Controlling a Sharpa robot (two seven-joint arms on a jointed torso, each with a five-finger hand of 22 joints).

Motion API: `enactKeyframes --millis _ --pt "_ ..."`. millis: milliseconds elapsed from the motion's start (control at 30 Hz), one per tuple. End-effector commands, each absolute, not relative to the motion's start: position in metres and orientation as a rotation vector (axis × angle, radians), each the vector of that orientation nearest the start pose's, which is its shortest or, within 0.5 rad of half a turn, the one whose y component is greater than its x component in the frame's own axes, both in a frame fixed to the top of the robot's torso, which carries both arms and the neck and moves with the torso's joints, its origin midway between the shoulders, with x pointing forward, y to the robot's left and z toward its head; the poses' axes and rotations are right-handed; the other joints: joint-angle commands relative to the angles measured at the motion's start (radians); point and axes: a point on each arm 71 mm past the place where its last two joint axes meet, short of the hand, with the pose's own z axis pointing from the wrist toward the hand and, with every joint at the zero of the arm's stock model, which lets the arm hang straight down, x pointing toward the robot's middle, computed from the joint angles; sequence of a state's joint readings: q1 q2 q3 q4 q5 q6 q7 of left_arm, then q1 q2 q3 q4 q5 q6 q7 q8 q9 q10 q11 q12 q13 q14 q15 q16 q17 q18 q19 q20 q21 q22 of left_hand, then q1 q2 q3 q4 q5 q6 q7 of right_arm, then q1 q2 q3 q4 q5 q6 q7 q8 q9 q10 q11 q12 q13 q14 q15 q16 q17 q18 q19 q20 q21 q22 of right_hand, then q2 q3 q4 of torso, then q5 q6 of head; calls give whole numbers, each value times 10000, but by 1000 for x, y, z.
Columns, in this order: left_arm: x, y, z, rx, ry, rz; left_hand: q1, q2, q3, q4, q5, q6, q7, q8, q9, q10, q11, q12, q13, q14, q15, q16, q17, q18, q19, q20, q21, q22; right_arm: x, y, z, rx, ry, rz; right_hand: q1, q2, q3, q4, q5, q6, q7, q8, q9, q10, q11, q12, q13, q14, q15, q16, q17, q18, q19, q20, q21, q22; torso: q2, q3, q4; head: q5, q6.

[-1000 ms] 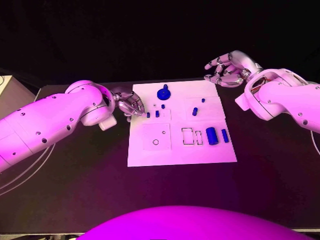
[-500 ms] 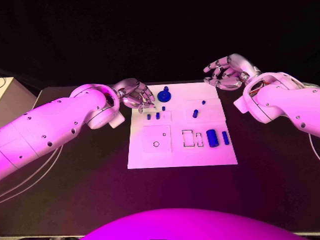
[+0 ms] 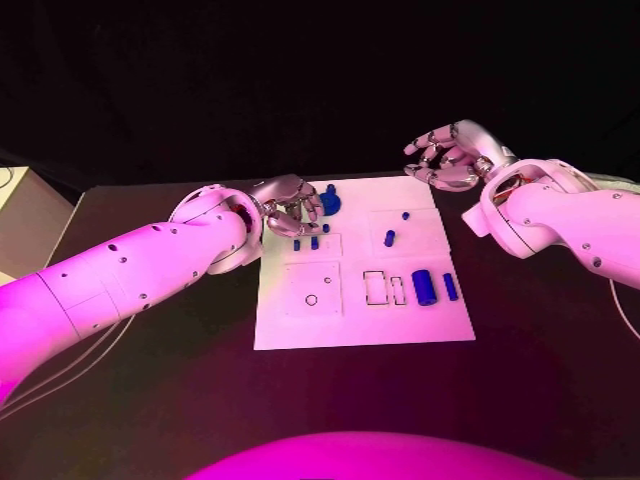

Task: Assemble the parts on the task board

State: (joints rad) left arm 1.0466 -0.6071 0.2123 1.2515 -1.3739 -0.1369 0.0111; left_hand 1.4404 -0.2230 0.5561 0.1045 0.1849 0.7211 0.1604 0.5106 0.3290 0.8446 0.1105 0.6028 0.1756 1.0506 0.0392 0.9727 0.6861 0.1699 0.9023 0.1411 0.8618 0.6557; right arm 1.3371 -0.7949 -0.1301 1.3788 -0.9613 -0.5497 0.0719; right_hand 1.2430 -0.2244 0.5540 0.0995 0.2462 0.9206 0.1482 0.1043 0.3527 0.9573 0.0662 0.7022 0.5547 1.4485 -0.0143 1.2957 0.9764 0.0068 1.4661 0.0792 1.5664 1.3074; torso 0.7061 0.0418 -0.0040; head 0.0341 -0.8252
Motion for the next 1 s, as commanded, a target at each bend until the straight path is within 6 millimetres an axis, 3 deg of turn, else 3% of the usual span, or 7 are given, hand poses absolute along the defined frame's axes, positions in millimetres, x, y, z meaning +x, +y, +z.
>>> enactKeyframes --millis 33,200,300,400,633,933,1000 --pt "530 147 -197 2472 16481 -7724 -86 -151 -35 -62 -31 89 -126 -120 -80 47 -56 -106 -85 74 -62 118 26 144 8 -58 53 26 527 -228 -141 2531 14291 8258 -33 -79 84 -5 69 18 107 54 17 43 66 -108 -45 -21 20 -10 19 -68 1047 57 44 2634 8 0 -20 2 85" --pt "530 138 -197 3482 16209 -7234 -234 -260 -46 -19 -35 108 -241 -311 -212 -225 -64 -309 -248 -54 -147 244 21 136 -58 -105 6 21 527 -227 -141 2525 14302 8285 -45 -78 94 -12 72 16 117 52 21 57 74 -194 -121 -18 26 -7 29 -68 1047 63 44 2634 24 5 -34 1 188" --pt "531 132 -196 3850 16096 -7063 -262 -277 -50 -6 -35 121 -256 -354 -242 -303 -61 -358 -290 -92 -154 270 8 133 -75 -111 -17 14 527 -227 -142 2524 14309 8291 -51 -77 100 -16 73 15 119 51 24 67 78 -246 -168 -12 29 1 45 -68 1047 66 44 2634 24 -13 -35 -13 205" --pt "532 128 -195 4078 16147 -6879 -272 -288 -50 -9 -44 108 -356 -477 -317 -505 -69 -483 -399 -100 -184 392 -23 131 -55 -126 -19 22 527 -226 -142 2515 14325 8316 -57 -78 102 -19 74 14 122 50 26 77 81 -280 -200 -9 31 4 54 -68 1047 68 44 2634 40 -1 -55 17 242" --pt "537 125 -196 4301 16584 -6424 -265 -251 -70 -13 -58 62 -462 -677 -425 -741 -54 -636 -558 -66 -194 614 -96 124 3 -133 38 73 527 -225 -142 2516 14350 8329 -60 -75 105 -20 75 12 124 49 27 84 81 -302 -221 -1 32 15 77 -68 1047 69 44 2634 26 -1 -31 -30 235" --pt "542 122 -198 4478 16969 -6242 -238 -185 -50 -11 -65 523 -401 -869 -532 -632 34 -903 -827 -96 -71 947 -256 104 -2 -53 147 187 527 -223 -142 2506 14381 8360 -79 -72 104 -16 76 7 128 46 29 115 85 -340 -262 14 33 32 108 -68 1047 70 44 2634 50 0 -56 -34 231" --pt "543 121 -198 4517 17067 -6204 -215 -180 -19 -31 -78 682 -414 -1055 -608 -485 58 -1162 -998 -136 -20 1064 -365 102 -37 7 194 243 527 -222 -142 2506 14385 8362 -79 -72 104 -16 76 7 128 46 29 115 85 -340 -262 14 33 32 108 -68 1047 70 44 2634 36 -5 -48 -42 221"
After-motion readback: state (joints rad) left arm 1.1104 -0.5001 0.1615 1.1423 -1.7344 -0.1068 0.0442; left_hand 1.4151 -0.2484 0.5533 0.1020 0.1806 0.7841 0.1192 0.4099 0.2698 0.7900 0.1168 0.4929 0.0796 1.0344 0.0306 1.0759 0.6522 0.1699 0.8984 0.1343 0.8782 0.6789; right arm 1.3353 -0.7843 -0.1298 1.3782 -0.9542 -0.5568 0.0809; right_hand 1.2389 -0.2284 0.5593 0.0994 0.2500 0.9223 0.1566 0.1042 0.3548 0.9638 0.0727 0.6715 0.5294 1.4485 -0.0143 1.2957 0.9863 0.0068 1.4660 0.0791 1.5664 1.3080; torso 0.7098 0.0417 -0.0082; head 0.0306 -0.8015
